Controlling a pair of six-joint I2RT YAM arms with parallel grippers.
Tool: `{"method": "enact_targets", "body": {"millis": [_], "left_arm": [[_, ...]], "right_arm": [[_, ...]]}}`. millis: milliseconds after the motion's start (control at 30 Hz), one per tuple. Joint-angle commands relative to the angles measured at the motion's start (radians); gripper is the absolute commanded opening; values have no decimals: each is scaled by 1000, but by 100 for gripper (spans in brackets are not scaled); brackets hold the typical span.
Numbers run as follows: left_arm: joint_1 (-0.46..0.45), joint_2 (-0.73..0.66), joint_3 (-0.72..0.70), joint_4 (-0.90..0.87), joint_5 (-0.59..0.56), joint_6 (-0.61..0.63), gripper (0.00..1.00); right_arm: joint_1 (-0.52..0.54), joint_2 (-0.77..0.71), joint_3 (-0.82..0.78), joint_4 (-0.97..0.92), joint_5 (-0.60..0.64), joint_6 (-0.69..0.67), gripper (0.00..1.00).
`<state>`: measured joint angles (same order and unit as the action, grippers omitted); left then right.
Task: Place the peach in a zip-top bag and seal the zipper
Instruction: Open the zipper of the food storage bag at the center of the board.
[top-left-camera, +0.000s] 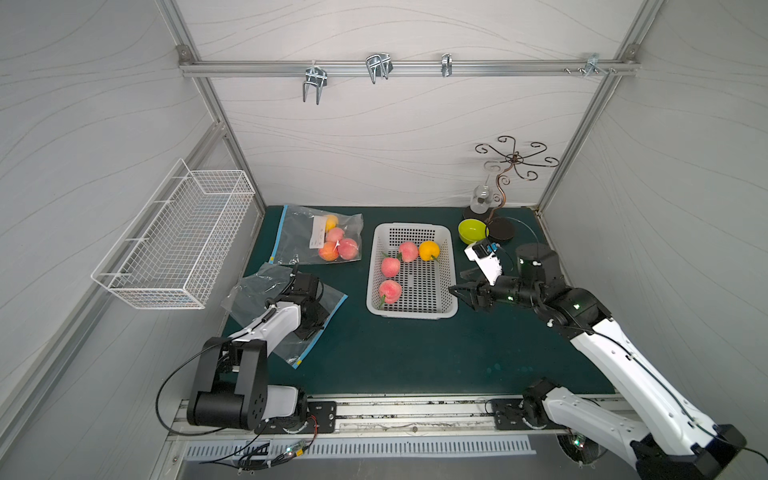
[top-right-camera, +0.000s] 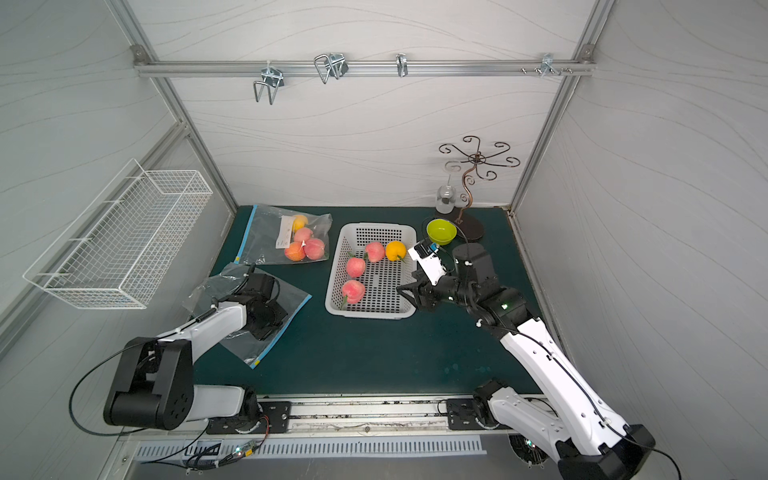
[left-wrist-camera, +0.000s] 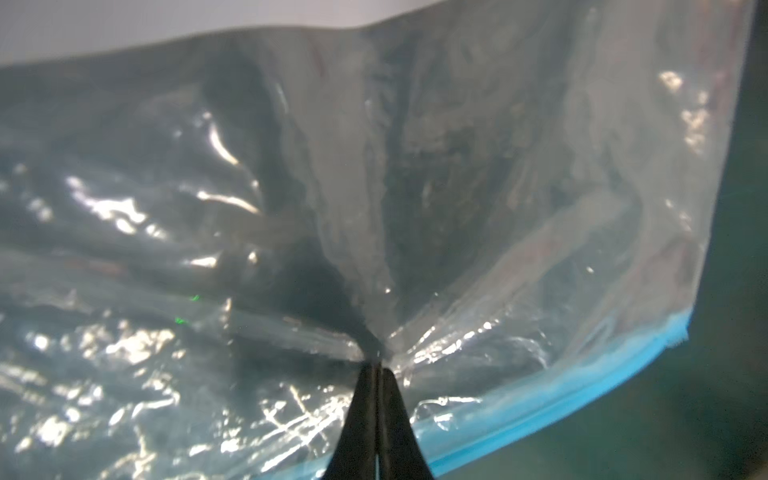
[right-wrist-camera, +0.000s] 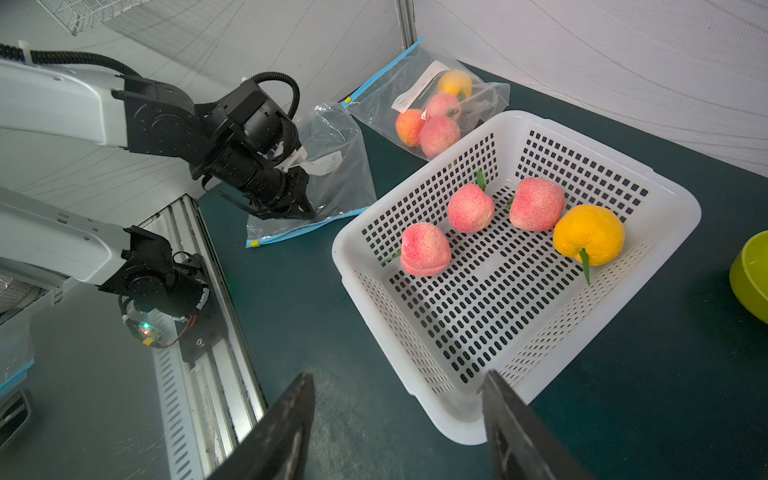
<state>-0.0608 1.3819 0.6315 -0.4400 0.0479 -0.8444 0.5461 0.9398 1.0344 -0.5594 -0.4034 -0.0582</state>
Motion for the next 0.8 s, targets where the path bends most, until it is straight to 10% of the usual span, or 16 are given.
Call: {"method": "enact_targets", "body": {"millis": [0, 433, 767], "left_arm": [[-5, 43, 66, 64, 219, 53, 9], [-198, -64, 315, -395, -190, 391, 44], [-281, 73, 323, -477, -201, 494, 54]], "right_arm": [[-6, 6, -11, 4, -21, 3, 65], [-6, 15, -16, 13, -43, 20, 65], [-6, 11, -22, 16, -25, 17, 66]]}}
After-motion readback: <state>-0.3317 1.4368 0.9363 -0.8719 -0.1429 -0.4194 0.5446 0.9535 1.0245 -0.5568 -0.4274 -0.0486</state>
